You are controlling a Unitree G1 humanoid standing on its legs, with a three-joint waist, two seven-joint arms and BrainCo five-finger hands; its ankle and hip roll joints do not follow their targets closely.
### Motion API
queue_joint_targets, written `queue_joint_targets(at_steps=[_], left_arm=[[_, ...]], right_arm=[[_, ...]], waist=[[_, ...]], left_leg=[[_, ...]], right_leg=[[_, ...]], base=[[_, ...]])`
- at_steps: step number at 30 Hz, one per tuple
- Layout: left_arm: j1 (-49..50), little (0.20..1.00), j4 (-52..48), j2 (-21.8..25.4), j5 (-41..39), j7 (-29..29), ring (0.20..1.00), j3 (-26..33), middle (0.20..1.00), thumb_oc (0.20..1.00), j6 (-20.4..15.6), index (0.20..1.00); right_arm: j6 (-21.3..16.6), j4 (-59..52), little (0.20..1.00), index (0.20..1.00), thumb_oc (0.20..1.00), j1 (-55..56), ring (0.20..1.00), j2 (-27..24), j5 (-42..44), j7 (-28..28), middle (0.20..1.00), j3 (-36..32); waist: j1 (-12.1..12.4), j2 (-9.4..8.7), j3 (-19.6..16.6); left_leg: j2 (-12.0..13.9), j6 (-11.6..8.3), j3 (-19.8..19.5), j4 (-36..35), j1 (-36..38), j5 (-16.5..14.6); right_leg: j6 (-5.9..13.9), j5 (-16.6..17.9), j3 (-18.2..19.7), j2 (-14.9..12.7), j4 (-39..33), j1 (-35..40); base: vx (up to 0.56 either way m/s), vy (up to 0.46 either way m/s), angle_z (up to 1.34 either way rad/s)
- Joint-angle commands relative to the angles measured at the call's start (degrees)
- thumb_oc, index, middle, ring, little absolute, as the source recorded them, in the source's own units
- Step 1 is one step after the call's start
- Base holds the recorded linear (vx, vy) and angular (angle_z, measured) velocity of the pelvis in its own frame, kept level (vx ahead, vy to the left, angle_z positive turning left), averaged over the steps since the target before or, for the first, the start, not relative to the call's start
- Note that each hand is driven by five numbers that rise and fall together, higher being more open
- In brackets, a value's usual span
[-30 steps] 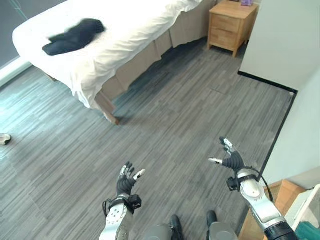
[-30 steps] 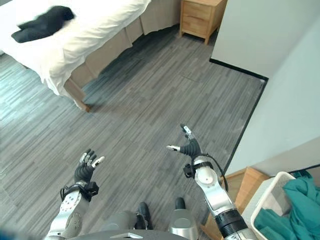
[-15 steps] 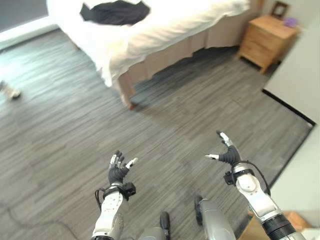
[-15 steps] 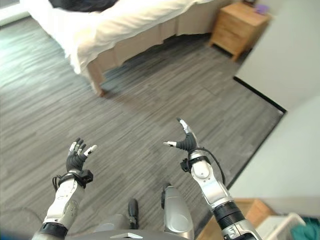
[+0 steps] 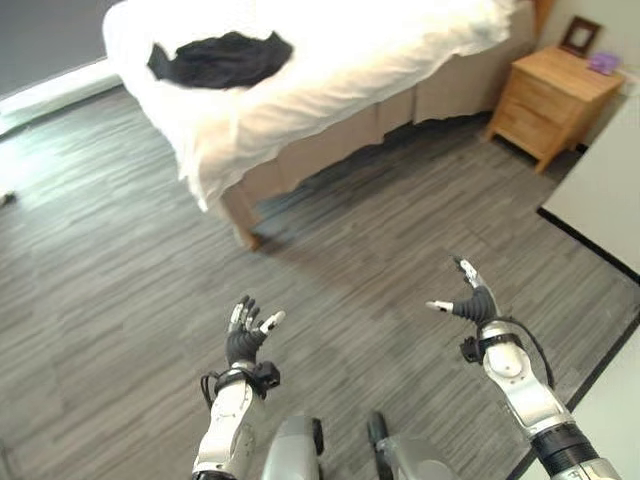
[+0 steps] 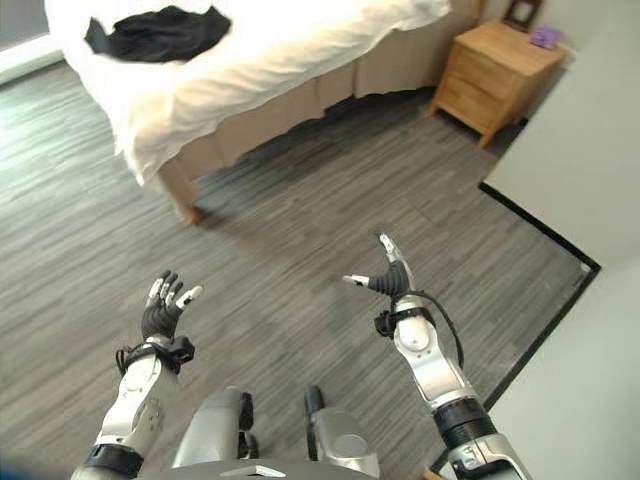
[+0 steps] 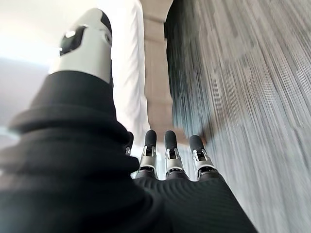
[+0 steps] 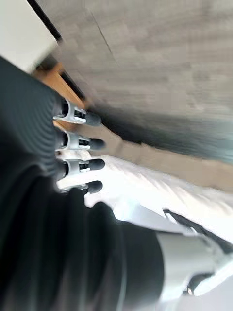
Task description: Pick up bed clothes into laundry basket.
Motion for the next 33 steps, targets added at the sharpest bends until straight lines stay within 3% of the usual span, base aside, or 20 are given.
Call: queue_joint_targets(at_steps=[1, 2, 3, 7, 9, 11, 12, 13, 14, 15, 16, 17, 18, 19, 20, 22, 25, 29, 31, 33], left_arm=[[2.82, 1.000, -8.52, 1.38, 4.89, -1.61, 1.000, 1.46, 1.000, 1.000, -3.40, 1.000], [3.11, 1.000, -8.71, 1.35, 4.93, -1.57, 1.000, 1.37, 1.000, 1.000, -3.29, 1.000], [7.55, 1.000, -9.20, 0.38, 3.16, -5.52, 1.000, 4.12, 1.000, 1.000, -2.05, 1.000], [10.67, 1.000, -7.12, 1.01, 4.55, -6.78, 1.000, 5.57, 1.000, 1.000, -0.78, 1.000], [10.91, 1.000, -7.38, 2.31, 6.34, -7.06, 1.000, 5.20, 1.000, 1.000, -0.62, 1.000], [9.70, 1.000, -7.43, 3.26, 7.80, -7.09, 1.000, 4.76, 1.000, 1.000, -0.32, 1.000], [9.63, 1.000, -7.41, 3.28, 7.81, -7.08, 1.000, 4.79, 1.000, 1.000, -0.33, 1.000], [7.88, 1.000, -8.06, 5.46, 9.09, -5.88, 1.000, 3.81, 1.000, 1.000, -0.31, 1.000], [7.99, 1.000, -8.27, 6.18, 9.43, -5.83, 1.000, 3.67, 1.000, 1.000, -0.40, 1.000], [7.92, 1.000, -8.27, 6.16, 9.43, -5.83, 1.000, 3.74, 1.000, 1.000, -0.41, 1.000], [6.68, 1.000, -8.84, 8.83, 11.78, -5.00, 1.000, 2.47, 1.000, 1.000, -1.20, 1.000], [6.56, 1.000, -8.79, 8.83, 11.78, -4.99, 1.000, 2.44, 1.000, 1.000, -1.22, 1.000], [6.28, 1.000, -9.24, 9.17, 12.05, -5.28, 1.000, 2.24, 1.000, 1.000, -1.10, 1.000], [6.33, 1.000, -9.28, 9.17, 12.06, -5.28, 1.000, 2.23, 1.000, 1.000, -1.07, 1.000], [6.60, 1.000, -9.44, 9.12, 12.39, -5.35, 1.000, 2.16, 1.000, 1.000, -1.13, 1.000], [6.93, 1.000, -9.67, 9.27, 13.07, -5.10, 1.000, 1.68, 1.000, 1.000, -1.73, 1.000], [6.57, 1.000, -8.63, 8.32, 13.13, -6.12, 1.000, -0.40, 1.000, 1.000, -2.04, 1.000], [6.45, 1.000, -6.91, 7.69, 13.78, -7.12, 1.000, -2.53, 1.000, 1.000, -2.68, 1.000], [5.06, 1.000, -7.26, 7.31, 14.01, -6.78, 1.000, -3.21, 1.000, 1.000, -3.22, 1.000], [3.88, 1.000, -6.86, 6.88, 13.18, -6.06, 1.000, -2.77, 1.000, 1.000, -3.88, 1.000]], right_arm=[[-3.21, -4.85, 1.000, 1.000, 1.000, 0.08, 1.000, -1.25, -2.45, -1.04, 1.000, -0.37], [-3.20, -4.90, 1.000, 1.000, 1.000, 0.32, 1.000, -1.28, -2.45, -1.03, 1.000, -0.37], [-4.74, -4.84, 1.000, 1.000, 1.000, 0.93, 1.000, -2.38, -4.54, 0.05, 1.000, -1.40], [-4.43, -3.61, 1.000, 1.000, 1.000, 0.18, 1.000, -3.10, -4.48, 1.98, 1.000, -1.72], [-4.85, -4.39, 1.000, 1.000, 1.000, 0.44, 1.000, -2.62, -5.98, 2.35, 1.000, -1.64], [-5.52, -4.52, 1.000, 1.000, 1.000, 0.59, 1.000, -2.06, -6.62, 2.31, 1.000, -1.17], [-5.52, -4.50, 1.000, 1.000, 1.000, 0.52, 1.000, -2.03, -6.63, 2.30, 1.000, -1.17], [-6.11, -4.71, 1.000, 1.000, 1.000, -0.61, 1.000, -1.50, -5.76, 1.98, 1.000, -0.30], [-5.94, -4.78, 1.000, 1.000, 1.000, -1.31, 1.000, -1.16, -5.73, 1.70, 1.000, -0.07], [-5.93, -4.73, 1.000, 1.000, 1.000, -1.44, 1.000, -1.15, -5.74, 1.67, 1.000, -0.02], [-6.61, -3.36, 1.000, 1.000, 1.000, -3.88, 1.000, -0.38, -6.17, 0.11, 1.000, 0.99], [-6.66, -3.27, 1.000, 1.000, 1.000, -3.97, 1.000, -0.38, -6.18, 0.08, 1.000, 0.96], [-7.07, -3.58, 1.000, 1.000, 1.000, -3.50, 1.000, -0.05, -6.43, 0.20, 1.000, 0.88], [-7.09, -3.58, 1.000, 1.000, 1.000, -3.45, 1.000, -0.04, -6.44, 0.22, 1.000, 0.87], [-7.42, -3.69, 1.000, 1.000, 1.000, -3.09, 1.000, 0.23, -6.14, 0.31, 1.000, 0.93], [-7.96, -3.06, 1.000, 1.000, 1.000, -3.01, 1.000, 0.65, -4.55, 0.12, 1.000, 1.29], [-8.08, -2.41, 1.000, 1.000, 1.000, -2.62, 1.000, -0.24, -2.54, 0.51, 1.000, 0.98], [-8.26, -1.08, 1.000, 1.000, 1.000, -2.84, 1.000, -1.58, -0.87, 1.11, 1.000, 1.50], [-8.89, -1.00, 1.000, 1.000, 1.000, -4.12, 1.000, -1.59, -0.10, 0.58, 1.000, 1.82], [-8.83, -1.21, 1.000, 1.000, 1.000, -4.74, 1.000, -2.24, 0.05, 0.60, 1.000, 1.91]], waist=[[2.62, -0.20, 0.29], [2.50, -0.46, 0.29], [4.23, 1.32, 0.30], [5.34, 1.80, -0.66], [5.47, 1.83, -1.93], [4.99, 0.74, -2.63], [5.32, 0.86, -2.75], [3.93, 0.57, -0.20], [3.27, 1.20, 0.43], [3.44, 1.02, 0.41], [1.92, 2.87, 2.33], [1.87, 2.71, 2.31], [1.27, 2.91, 2.54], [1.00, 2.72, 2.51], [0.79, 2.62, 2.58], [-0.12, 1.34, 2.54], [-1.07, -1.01, 1.09], [-1.29, -2.17, 0.04], [-0.93, -3.00, 0.22], [-0.53, -3.32, 1.04]], left_leg=[[0.94, 1.83, 1.31, -18.61, 6.61, -3.08], [0.44, 1.79, 1.24, -18.84, 7.29, -3.64], [3.24, 0.13, 2.94, -33.27, 8.27, 4.43], [8.06, -0.65, 7.34, -42.48, 8.08, 7.77], [7.77, -0.03, 6.63, -42.89, 8.98, 10.16], [5.33, 1.39, 7.04, -42.89, 11.89, 9.06], [5.61, 1.41, 7.34, -42.89, 11.71, 9.18], [5.99, 2.76, 7.15, -42.89, 15.44, 7.63], [7.21, 3.00, 6.97, -42.89, 17.31, 6.61], [7.16, 3.00, 7.19, -42.89, 17.09, 6.66], [9.08, 4.21, 6.98, -42.89, 20.28, 4.96], [8.94, 4.20, 6.89, -42.89, 20.08, 4.97], [7.34, 4.59, 4.66, -42.89, 21.78, 3.84], [7.05, 4.63, 4.40, -42.89, 21.78, 3.68], [6.24, 4.67, 3.75, -42.89, 22.60, 3.29], [4.29, 4.39, 2.48, -42.89, 23.78, 2.03], [1.44, 3.38, -0.56, -42.89, 24.58, 0.53], [-1.05, 3.26, -4.62, -40.93, 27.03, -2.48], [-2.21, 2.67, -4.80, -33.54, 25.35, -4.75], [-2.88, 0.77, -5.73, -23.69, 21.02, -4.04]], right_leg=[[4.26, -3.20, -3.65, -5.72, -5.10, 5.57], [4.40, -3.66, -3.88, -6.16, -5.37, 6.33], [5.23, -6.26, -5.68, -5.35, -5.64, 9.25], [7.20, -9.65, -8.33, -6.78, -5.15, 14.62], [8.33, -9.82, -8.36, -8.23, -1.15, 14.61], [10.95, -5.47, -8.63, -10.24, 8.70, 11.84], [10.94, -5.38, -8.20, -10.09, 8.94, 11.32], [13.16, 2.86, -6.11, -8.26, 28.11, 1.77], [13.75, 3.88, -6.35, -6.77, 34.58, -1.27], [13.71, 3.42, -6.04, -6.86, 35.87, -2.20], [12.44, 3.71, -9.14, -5.93, 50.46, -9.96], [12.33, 3.42, -9.21, -6.12, 51.07, -10.37], [11.38, 0.74, -9.55, -1.22, 52.15, -15.00], [11.45, 0.36, -9.69, -1.54, 52.39, -14.94], [11.21, 0.13, -9.82, -0.69, 50.40, -16.51], [9.86, -1.76, -10.28, -2.38, 40.07, -15.06], [7.27, -3.58, -6.02, -1.15, 14.75, -10.74], [6.58, -0.26, -3.65, -2.16, 2.35, -5.63], [6.23, 0.12, -4.06, -3.72, 0.61, -3.56], [5.55, 0.43, -4.35, -4.62, -1.48, -1.86]], base=[[0.30, 0.101, -0.27], [0.47, 0.142, -0.15], [0.51, 0.159, -0.09], [0.46, 0.177, 0.15], [0.59, 0.302, 0.02], [0.46, 0.276, -0.05], [0.31, 0.208, -0.11], [0.27, 0.165, -0.39], [0.26, 0.155, -0.08], [0.36, 0.146, 0.18], [0.24, 0.082, 0.46], [0.46, 0.124, 0.18], [0.20, 0.024, 0.01], [0.31, 0.037, 0.12], [0.22, -0.014, 0.62], [0.32, -0.055, 0.96], [0.28, -0.144, 1.07], [0.29, -0.150, 1.04], [0.21, -0.163, 0.17], [0.08, -0.122, 0.10]])
